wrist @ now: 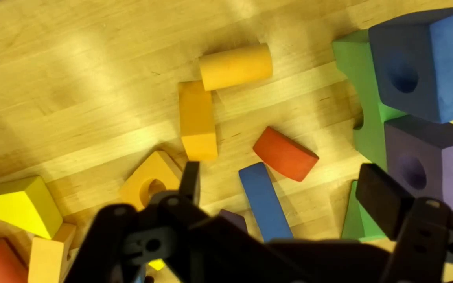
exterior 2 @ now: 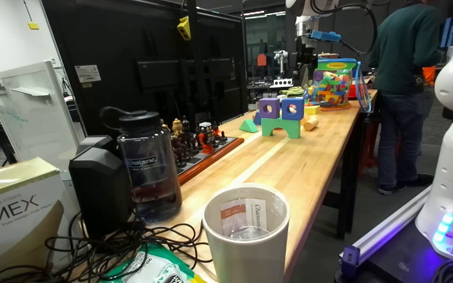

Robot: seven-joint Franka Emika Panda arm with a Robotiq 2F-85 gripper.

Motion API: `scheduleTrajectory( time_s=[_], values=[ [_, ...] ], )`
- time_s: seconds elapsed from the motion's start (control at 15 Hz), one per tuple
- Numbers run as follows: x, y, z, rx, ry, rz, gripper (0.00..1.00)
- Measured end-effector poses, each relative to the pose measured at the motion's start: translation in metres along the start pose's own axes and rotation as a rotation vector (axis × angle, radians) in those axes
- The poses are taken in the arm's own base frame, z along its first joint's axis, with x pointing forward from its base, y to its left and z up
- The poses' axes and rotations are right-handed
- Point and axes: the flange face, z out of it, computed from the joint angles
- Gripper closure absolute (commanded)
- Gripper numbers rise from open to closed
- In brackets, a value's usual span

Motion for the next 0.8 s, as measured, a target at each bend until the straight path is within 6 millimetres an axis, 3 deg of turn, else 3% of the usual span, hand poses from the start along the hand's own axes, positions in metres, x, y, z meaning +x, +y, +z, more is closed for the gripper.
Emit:
scheduleTrajectory(
  time_s=[0.33,0.8],
  values=[
    [0.024,0.02,0.027,0.015,-0.042,0.009,0.0],
    [0.036,0.035,0.051,0.039,-0.068,0.011,0.0]
  ],
)
